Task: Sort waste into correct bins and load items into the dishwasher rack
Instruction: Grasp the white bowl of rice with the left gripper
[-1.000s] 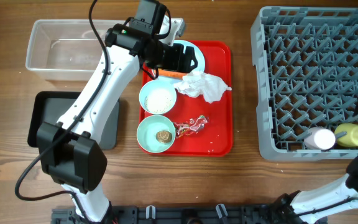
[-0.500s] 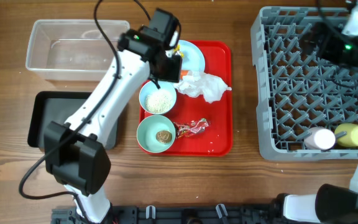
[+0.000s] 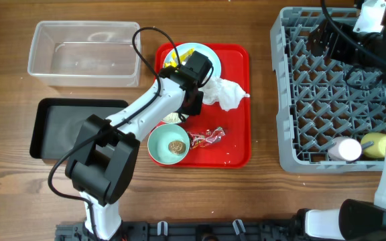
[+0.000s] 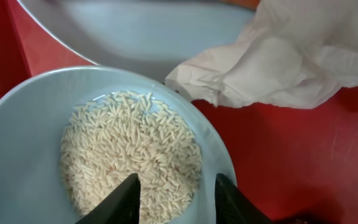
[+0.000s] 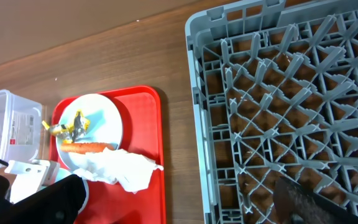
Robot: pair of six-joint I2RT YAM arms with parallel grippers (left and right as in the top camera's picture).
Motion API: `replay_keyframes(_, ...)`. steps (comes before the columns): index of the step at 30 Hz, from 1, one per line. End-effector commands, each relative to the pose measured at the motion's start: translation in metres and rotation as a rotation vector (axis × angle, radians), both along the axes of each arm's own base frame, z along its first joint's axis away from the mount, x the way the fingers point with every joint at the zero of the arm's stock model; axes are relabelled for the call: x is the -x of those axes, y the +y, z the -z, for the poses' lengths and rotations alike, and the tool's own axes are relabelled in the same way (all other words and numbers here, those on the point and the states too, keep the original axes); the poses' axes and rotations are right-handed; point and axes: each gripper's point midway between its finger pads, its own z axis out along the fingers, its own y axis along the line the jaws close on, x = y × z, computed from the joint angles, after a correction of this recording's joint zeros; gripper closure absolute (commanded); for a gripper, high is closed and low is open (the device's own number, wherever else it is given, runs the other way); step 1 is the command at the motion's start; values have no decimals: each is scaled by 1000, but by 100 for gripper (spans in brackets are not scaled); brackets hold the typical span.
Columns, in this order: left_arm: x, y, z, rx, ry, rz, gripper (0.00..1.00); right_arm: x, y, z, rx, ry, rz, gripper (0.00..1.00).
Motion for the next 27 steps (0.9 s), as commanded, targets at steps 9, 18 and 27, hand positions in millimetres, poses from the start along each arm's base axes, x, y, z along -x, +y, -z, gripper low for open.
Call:
replay_keyframes(9, 8, -12, -20, 38, 55, 15, 54, -8, -2, 17, -10, 49, 14, 1)
replay_keyframes(18, 26, -13, 9, 68, 109, 20, 85, -7, -4, 19, -3, 57, 21, 0)
replay_keyframes(27, 19, -17, -8, 87, 80, 20, 96, -7, -9, 20, 24, 61, 41, 0)
